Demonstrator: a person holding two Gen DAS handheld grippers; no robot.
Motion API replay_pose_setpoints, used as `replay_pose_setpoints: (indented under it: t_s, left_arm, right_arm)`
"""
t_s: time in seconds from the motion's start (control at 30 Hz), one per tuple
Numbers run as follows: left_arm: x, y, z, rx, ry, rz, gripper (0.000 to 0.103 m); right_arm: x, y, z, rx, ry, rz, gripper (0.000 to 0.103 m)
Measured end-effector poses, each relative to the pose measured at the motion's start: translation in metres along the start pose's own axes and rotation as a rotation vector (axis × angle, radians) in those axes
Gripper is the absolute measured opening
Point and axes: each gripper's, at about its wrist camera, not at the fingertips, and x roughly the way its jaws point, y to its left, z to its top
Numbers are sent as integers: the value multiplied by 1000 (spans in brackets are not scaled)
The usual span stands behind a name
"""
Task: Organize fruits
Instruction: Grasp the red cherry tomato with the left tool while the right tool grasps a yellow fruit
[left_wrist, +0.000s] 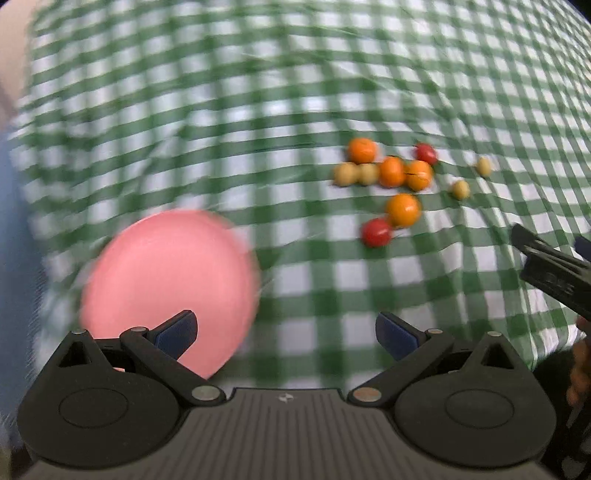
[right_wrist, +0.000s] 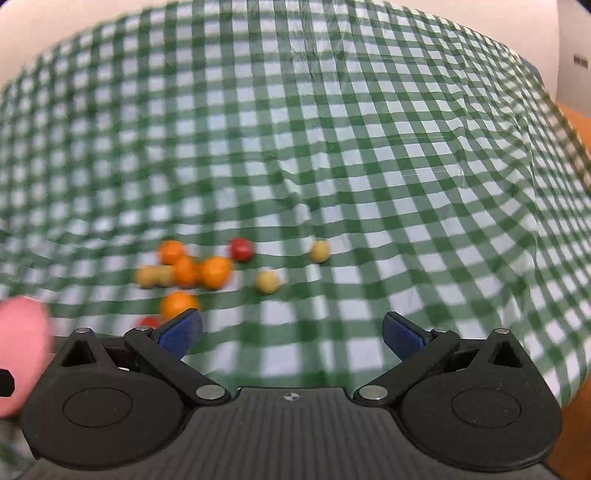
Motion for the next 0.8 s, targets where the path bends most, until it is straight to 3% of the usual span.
replay_pose_setpoints:
  t_s: [0.17,0.37,0.43,0.6,0.67,0.7,0.73,0.77,0.8]
  left_arm:
    - [71,-38,38,81,51,-77,103]
    - [136,-53,62,89,119,-84,103]
    - [146,-47,63,63,126,-119,103]
    - [146,-43,59,57,77,-117,103]
    - [141,-44,57,47,59,-116,94]
    - [137,-45,56,41,43,-115,78]
    - [132,-46,55,45,24,-119,53]
    - [126,-45,53,55,18,-136,38]
    - [123,-46,52,60,20,-152,32]
  right_arm:
    - [76,1,13,-6,49,29,102]
    - [142,28,19,-109,75,138,102]
    - [146,29,10,-134,36,162,102]
    - [146,30,7,-133,30,165,102]
    - [144,28,6,-125,44,160,102]
    - [144,21,3,-117,43,154,95]
    - [139,19,4,-111,32,145,87]
    - [135,17,4,-103,16,144,61]
    - [128,11,6,-93,10,148,38]
